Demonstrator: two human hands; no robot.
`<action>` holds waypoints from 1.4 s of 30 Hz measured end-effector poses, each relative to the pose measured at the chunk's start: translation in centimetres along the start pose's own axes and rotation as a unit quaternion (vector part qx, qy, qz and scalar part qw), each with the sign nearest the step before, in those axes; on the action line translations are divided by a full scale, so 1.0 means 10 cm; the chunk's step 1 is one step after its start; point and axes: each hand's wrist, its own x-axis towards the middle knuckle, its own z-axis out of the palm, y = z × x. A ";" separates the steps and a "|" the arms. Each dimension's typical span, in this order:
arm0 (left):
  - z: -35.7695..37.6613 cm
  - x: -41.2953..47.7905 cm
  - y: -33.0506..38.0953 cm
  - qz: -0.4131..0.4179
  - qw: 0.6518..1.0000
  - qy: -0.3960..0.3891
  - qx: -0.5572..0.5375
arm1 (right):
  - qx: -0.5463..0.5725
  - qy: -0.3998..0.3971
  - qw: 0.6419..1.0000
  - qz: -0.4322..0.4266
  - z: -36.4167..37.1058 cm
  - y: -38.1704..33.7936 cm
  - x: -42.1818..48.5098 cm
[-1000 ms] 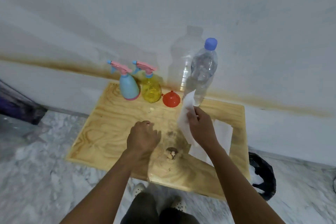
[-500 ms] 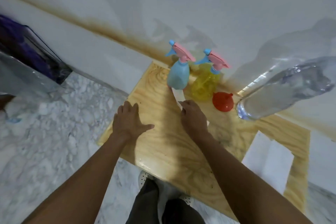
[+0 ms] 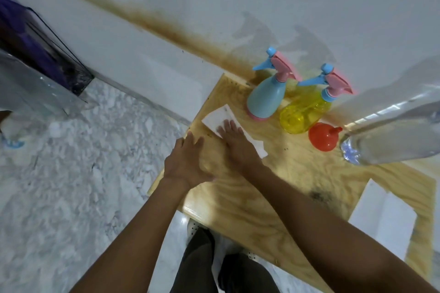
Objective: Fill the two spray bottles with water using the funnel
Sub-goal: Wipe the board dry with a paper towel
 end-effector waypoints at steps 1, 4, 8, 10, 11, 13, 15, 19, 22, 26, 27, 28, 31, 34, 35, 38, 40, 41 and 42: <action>0.00 0.00 -0.03 0.003 1.000 -0.006 -0.002 | 0.000 -0.004 1.000 -0.012 -0.04 0.03 0.00; 0.01 0.00 -0.07 0.006 1.000 -0.015 -0.004 | -0.021 0.022 0.999 0.016 -0.13 0.14 0.08; 0.03 0.01 -0.05 -0.007 1.000 -0.004 -0.020 | -0.008 0.030 1.000 -0.002 0.00 -0.03 0.23; 0.06 0.00 -0.07 -0.018 0.999 0.012 -0.047 | 0.001 0.024 0.999 -0.044 0.12 -0.13 0.19; 0.09 0.00 -0.08 -0.024 0.997 0.023 -0.069 | 0.004 0.026 0.998 -0.062 0.18 -0.15 0.13; 0.12 -0.01 -0.10 -0.028 0.993 0.040 -0.109 | -0.011 0.021 0.995 -0.098 0.22 -0.12 0.00; 0.12 -0.02 -0.10 -0.024 0.992 0.037 -0.122 | -0.026 0.003 0.990 -0.135 0.18 -0.06 -0.13; 0.10 -0.02 -0.09 -0.009 0.993 0.024 -0.113 | -0.121 0.119 0.977 -0.126 -0.07 0.04 -0.24; 0.09 -0.03 -0.09 -0.007 0.994 0.018 -0.105 | -0.133 0.167 0.977 0.005 -0.14 0.06 -0.28; 0.08 -0.04 -0.08 -0.006 0.994 0.012 -0.105 | -0.070 0.144 0.984 0.073 0.04 -0.04 -0.32; 0.08 -0.04 -0.08 -0.005 0.994 0.013 -0.105 | -0.039 0.155 0.983 0.091 0.06 -0.11 -0.32; 0.07 -0.03 -0.08 -0.004 0.995 0.014 -0.103 | -0.010 0.175 0.978 0.112 0.08 -0.18 -0.31; 0.06 -0.05 -0.08 -0.001 0.995 0.012 -0.099 | 0.010 0.205 0.971 0.121 0.08 -0.33 -0.25; 0.05 -0.07 -0.07 0.004 0.995 0.015 -0.102 | -0.036 0.187 0.981 0.046 0.12 -0.29 -0.29; 0.05 -0.07 -0.07 0.006 0.994 0.017 -0.104 | -0.044 0.174 0.984 0.024 0.12 -0.29 -0.34; 0.04 -0.07 -0.07 0.011 0.995 0.011 -0.103 | -0.092 0.146 0.984 -0.054 0.14 -0.20 -0.45; 0.03 -0.07 -0.07 0.012 0.994 0.011 -0.104 | -0.100 0.158 0.982 -0.025 0.06 -0.06 -0.41; 0.03 -0.07 -0.07 0.012 0.994 0.011 -0.104 | -0.088 0.167 0.982 0.015 -0.01 0.01 -0.37; 0.03 -0.07 -0.07 0.011 0.994 0.010 -0.105 | -0.074 0.179 0.979 0.059 -0.05 0.08 -0.30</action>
